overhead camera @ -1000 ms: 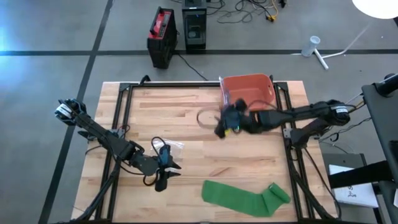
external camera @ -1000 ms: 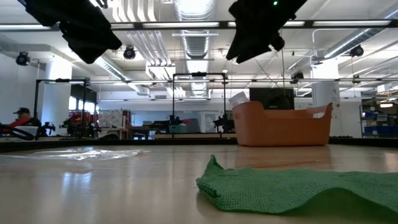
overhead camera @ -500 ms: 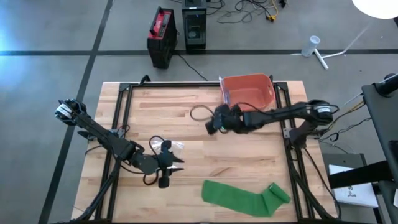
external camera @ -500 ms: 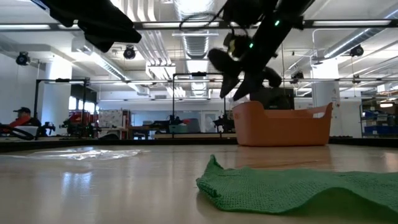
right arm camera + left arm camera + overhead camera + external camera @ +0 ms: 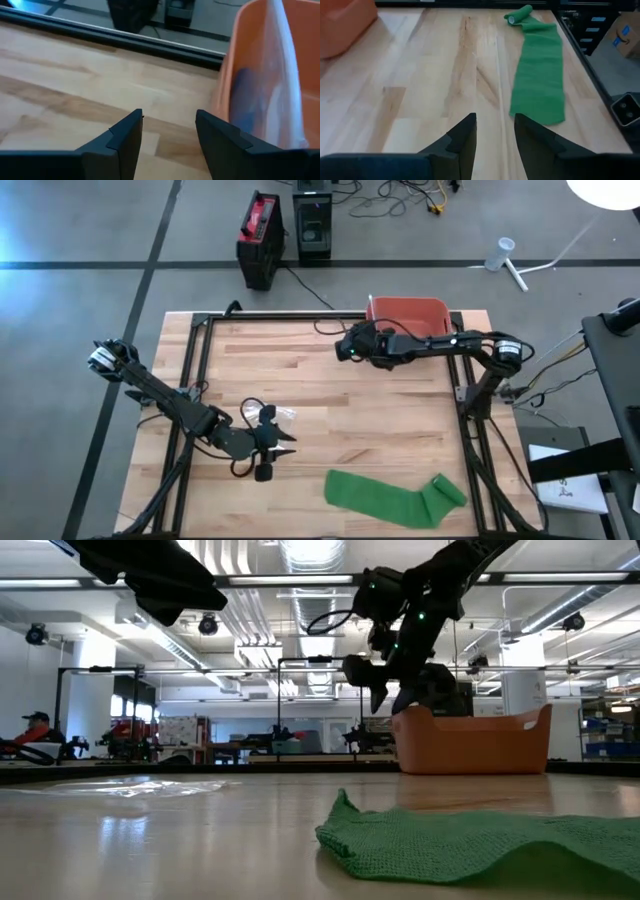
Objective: Roll bandage
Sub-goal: Put the transparent zip bag into the orange bin, then roll the green bandage
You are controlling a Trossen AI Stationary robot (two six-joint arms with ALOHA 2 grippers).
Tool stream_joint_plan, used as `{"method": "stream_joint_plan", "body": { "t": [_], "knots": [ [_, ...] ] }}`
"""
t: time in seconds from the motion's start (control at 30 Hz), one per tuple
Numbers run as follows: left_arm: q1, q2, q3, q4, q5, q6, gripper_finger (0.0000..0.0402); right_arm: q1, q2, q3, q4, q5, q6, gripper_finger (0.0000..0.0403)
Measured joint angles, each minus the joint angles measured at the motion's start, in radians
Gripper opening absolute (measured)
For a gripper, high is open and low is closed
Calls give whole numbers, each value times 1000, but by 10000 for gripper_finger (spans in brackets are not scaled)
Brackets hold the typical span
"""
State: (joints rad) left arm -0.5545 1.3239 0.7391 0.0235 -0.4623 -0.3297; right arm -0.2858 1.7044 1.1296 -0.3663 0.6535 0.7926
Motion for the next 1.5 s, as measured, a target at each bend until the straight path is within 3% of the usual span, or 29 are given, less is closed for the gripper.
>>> {"method": "stream_joint_plan", "body": {
  "t": [0.3,0.63,0.77,0.93,1.1,1.2,1.33,1.5],
  "knots": [
    [-1,0,0,0,2,-67,117,145,-54,0,36,31,-47,175],
    [-1,0,-5,0,2,-99,119,418,16,-37,459,51,-529,172],
    [-1,0,-9,3,43,-102,116,481,63,-38,513,3,-733,168],
    [-6,0,-10,-43,117,-144,131,501,119,-31,520,-82,-774,161],
    [-8,0,-17,-205,141,-309,153,499,177,-23,580,-171,-788,151],
    [-7,0,-71,-216,136,-413,164,499,206,-23,626,-209,-795,145],
    [-7,1,-186,-47,65,-499,173,499,239,-3,661,-215,-793,136],
    [-7,1,-321,438,-99,-395,178,499,255,37,666,-213,-786,126]
  ]
}}
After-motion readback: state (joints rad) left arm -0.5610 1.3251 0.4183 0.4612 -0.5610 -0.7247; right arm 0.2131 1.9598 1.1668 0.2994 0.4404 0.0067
